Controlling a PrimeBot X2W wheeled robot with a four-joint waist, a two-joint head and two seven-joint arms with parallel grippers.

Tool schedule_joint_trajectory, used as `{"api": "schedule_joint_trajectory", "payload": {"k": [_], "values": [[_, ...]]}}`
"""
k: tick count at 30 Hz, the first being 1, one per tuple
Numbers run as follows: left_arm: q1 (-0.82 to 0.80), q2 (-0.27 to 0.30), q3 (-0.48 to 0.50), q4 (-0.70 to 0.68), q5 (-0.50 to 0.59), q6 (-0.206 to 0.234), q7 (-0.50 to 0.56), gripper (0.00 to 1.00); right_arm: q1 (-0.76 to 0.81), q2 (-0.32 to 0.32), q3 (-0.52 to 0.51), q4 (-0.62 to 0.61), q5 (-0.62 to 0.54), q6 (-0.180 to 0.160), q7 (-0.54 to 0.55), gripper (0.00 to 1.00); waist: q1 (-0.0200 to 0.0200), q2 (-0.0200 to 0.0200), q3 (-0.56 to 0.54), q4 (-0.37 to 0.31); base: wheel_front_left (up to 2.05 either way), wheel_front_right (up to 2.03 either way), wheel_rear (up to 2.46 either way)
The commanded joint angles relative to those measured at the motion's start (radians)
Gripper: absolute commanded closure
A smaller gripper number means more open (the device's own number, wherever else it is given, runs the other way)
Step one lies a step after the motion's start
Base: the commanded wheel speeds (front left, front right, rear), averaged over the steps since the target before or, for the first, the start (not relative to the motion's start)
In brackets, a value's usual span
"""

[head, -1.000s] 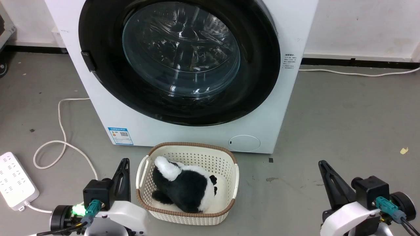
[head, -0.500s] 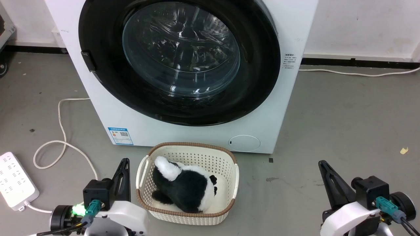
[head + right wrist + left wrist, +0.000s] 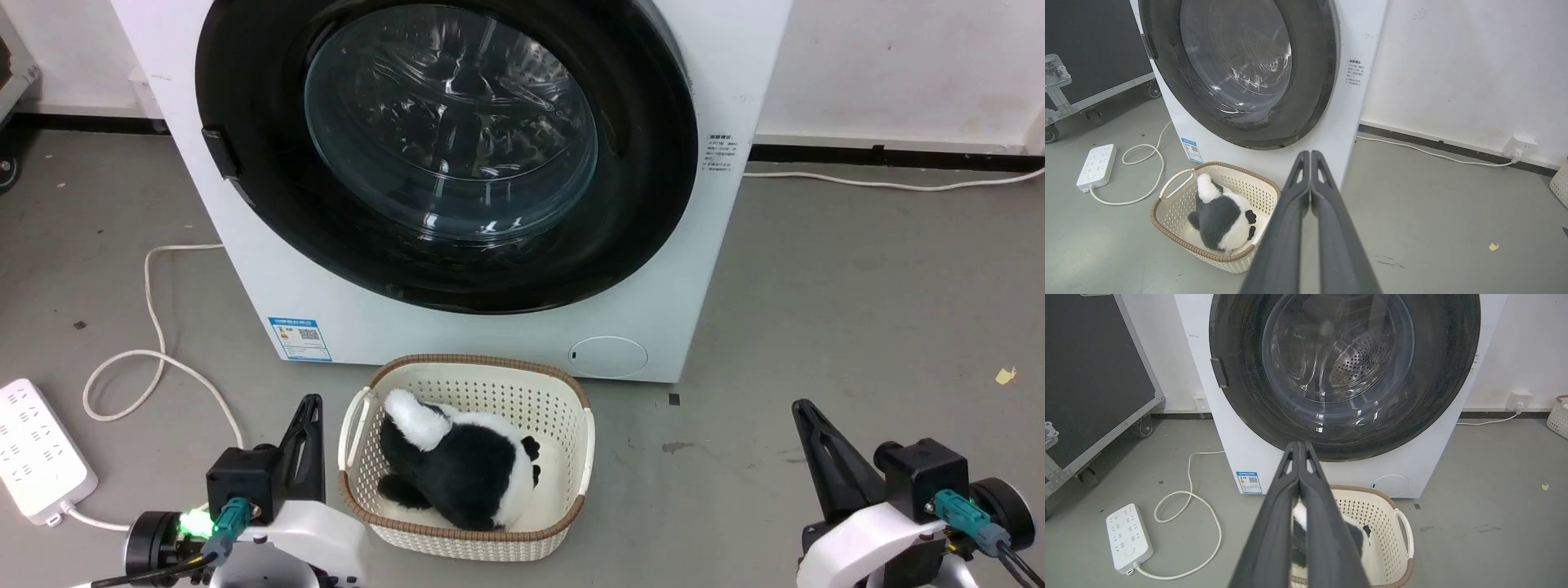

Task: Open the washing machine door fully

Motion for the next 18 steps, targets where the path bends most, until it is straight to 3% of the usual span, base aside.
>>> {"api": "schedule_joint_trajectory", "payload": {"k": [1, 2, 3, 4, 5, 6, 18], "values": [[0.018, 0.003, 0.001, 0.001, 0.009, -0.004, 0.000, 1.00, 0.008, 0.005, 0.000, -0.003, -0.007, -0.001, 0.001, 1.00, 0.0000, 0.0000, 0.000, 0.000, 0.00, 0.00, 0.00], [0.000, 0.000, 0.000, 0.000, 0.000, 0.000, 0.000, 0.00, 0.000, 0.000, 0.000, 0.000, 0.000, 0.000, 0.000, 0.00, 0.0000, 0.0000, 0.000, 0.000, 0.00, 0.00, 0.00], [0.000, 0.000, 0.000, 0.000, -0.001, 0.001, 0.000, 0.00, 0.000, 0.000, 0.000, 0.000, 0.001, 0.000, 0.000, 0.00, 0.0000, 0.0000, 0.000, 0.000, 0.00, 0.00, 0.00], [0.000, 0.000, 0.000, 0.000, -0.001, 0.001, 0.000, 1.00, 0.000, 0.000, 0.000, 0.000, 0.001, 0.000, 0.000, 1.00, 0.0000, 0.0000, 0.000, 0.000, 0.00, 0.00, 0.00], [0.000, 0.000, 0.000, 0.000, -0.001, 0.001, -0.001, 1.00, 0.000, 0.000, 0.000, 0.000, 0.001, 0.000, -0.001, 1.00, 0.0000, 0.0000, 0.000, 0.000, 0.00, 0.00, 0.00], [0.000, 0.000, 0.000, 0.000, -0.001, 0.001, -0.001, 0.00, 0.000, 0.000, 0.000, 0.000, 0.002, 0.000, -0.001, 0.00, 0.0000, 0.0000, 0.000, 0.000, 0.00, 0.00, 0.00], [0.005, 0.000, -0.009, -0.003, -0.002, 0.005, -0.026, 0.00, 0.000, 0.000, -0.011, -0.001, 0.011, 0.000, -0.026, 0.00, 0.0000, 0.0000, 0.007, 0.005, 0.00, 0.00, 0.00]]}}
